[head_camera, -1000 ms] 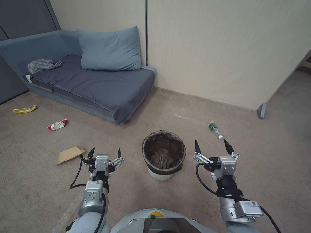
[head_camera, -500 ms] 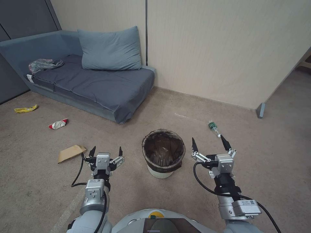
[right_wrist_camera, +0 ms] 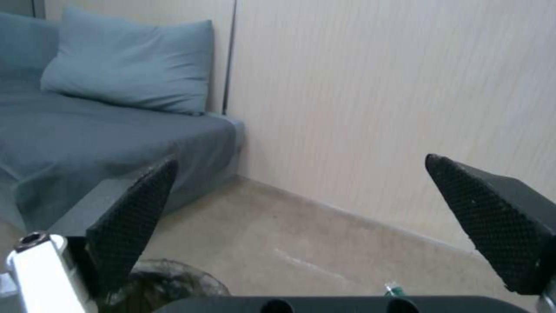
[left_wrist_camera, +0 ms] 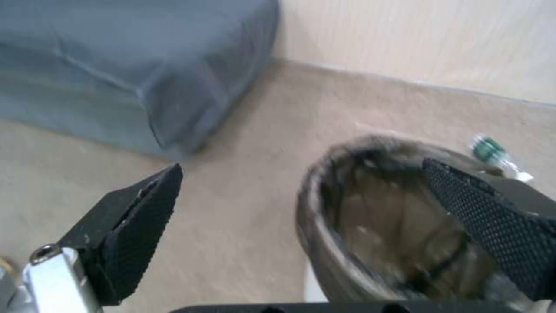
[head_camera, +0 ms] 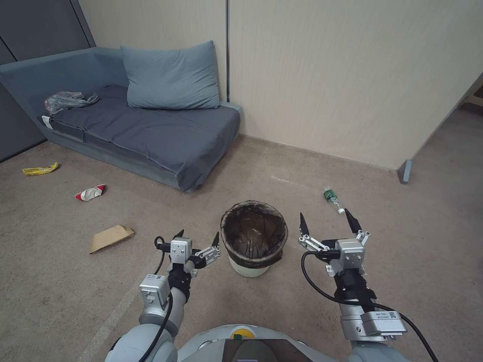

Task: Pick up the trash bin, then pick up the garbage from the floor and place it into the trash bin.

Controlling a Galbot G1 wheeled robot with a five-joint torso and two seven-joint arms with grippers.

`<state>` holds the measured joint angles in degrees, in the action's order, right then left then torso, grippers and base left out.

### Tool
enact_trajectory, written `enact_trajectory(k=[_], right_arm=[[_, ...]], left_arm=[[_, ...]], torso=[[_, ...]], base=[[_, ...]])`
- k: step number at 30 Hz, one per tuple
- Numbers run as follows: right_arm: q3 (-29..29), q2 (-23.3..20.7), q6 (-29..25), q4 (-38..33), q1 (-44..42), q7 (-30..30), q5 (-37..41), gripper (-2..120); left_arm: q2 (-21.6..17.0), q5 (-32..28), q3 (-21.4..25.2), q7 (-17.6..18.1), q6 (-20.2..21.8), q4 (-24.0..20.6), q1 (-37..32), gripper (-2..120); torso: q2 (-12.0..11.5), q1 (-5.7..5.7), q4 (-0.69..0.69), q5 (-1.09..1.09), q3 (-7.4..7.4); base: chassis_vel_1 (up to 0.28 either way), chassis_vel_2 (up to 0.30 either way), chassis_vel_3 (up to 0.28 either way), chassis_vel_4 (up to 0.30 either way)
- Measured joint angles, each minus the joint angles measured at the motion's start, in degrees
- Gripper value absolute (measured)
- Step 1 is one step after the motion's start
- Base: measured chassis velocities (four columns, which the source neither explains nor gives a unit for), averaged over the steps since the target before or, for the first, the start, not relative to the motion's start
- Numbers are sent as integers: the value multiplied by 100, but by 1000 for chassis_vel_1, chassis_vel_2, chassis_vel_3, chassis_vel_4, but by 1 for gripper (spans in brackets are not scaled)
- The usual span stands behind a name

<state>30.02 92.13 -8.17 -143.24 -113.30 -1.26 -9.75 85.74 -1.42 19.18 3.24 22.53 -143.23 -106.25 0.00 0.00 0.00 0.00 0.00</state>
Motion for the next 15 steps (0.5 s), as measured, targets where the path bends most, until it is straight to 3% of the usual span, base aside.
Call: enact_trajectory(k=[4,10,15], right_arm=[[43,0,99,0,11,57,132,100],[208,0,125,0,-2,65,239,100],[257,1,134,0,16,62,280,100]], left_arm=[[-96,-67,49,-65,-106,0,111,100],[-281,-806,130,-113,-9,135,422,100],[-336,-1077,183,-133,27,218,514,100]], torso=[[0,0,0,0,0],[0,0,-1,-1,0],[0,0,-1,0,0]], base=[[0,0,0,0],[0,0,0,0],[0,0,0,0]])
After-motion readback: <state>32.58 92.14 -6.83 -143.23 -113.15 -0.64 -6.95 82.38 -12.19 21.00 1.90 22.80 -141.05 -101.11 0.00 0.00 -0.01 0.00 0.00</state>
